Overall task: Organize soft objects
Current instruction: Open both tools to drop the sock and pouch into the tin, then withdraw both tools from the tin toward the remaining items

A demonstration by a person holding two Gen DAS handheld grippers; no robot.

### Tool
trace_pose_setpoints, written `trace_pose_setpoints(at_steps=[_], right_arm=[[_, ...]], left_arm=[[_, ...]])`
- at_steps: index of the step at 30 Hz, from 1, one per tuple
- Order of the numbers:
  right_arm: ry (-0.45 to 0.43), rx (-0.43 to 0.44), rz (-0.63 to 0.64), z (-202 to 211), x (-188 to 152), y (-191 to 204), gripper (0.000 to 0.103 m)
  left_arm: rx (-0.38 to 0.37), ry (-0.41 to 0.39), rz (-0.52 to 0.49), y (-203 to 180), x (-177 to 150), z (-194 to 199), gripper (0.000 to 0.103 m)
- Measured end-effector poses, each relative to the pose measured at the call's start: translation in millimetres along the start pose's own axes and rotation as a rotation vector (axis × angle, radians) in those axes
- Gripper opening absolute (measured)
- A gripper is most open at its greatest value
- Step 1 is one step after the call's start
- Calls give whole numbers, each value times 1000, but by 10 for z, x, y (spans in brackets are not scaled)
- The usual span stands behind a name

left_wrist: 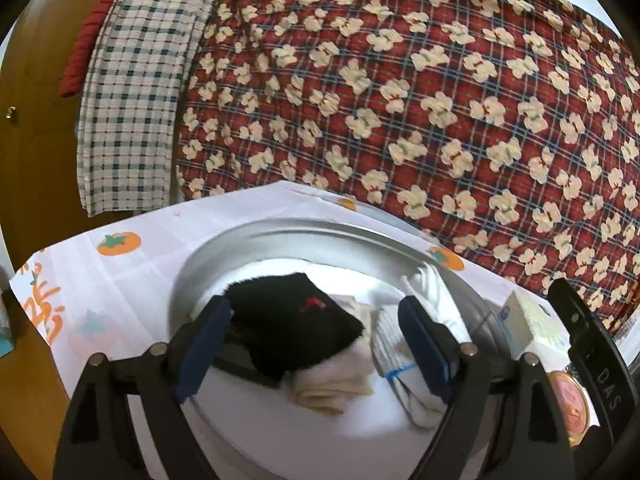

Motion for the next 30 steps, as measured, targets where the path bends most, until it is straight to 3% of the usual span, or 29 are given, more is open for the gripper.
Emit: trace_pose_setpoints(at_steps=[5,12,23,26,30], right_arm=[[13,-3,-15,11,-21,-103,83],[12,-15,-10,98,-48,-265,83],[17,-91,-20,272,-104,-744,83],[18,-111,-26,317,-120,-908,83],[24,-135,-47,377,-149,-1138,83]], left_arm=[[-9,-19,-22,-132,-32,47,87],[-34,13,-63,-326,-150,72,87],[-96,38,-136,-765,-389,177,87],[-119,46,-147,-881,-456,213,98],[-142,49,-172,-1041,-545,265,98]])
Point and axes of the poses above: each gripper's, at about its wrist camera, not at the fingertips, and z roughly against the way its jaws point, y to its left, x to its top, the point moved 4 cm from there along -z, roughly the way its jaws point, and after that the axes turned 12 degrees about z, right-handed, at the moved point
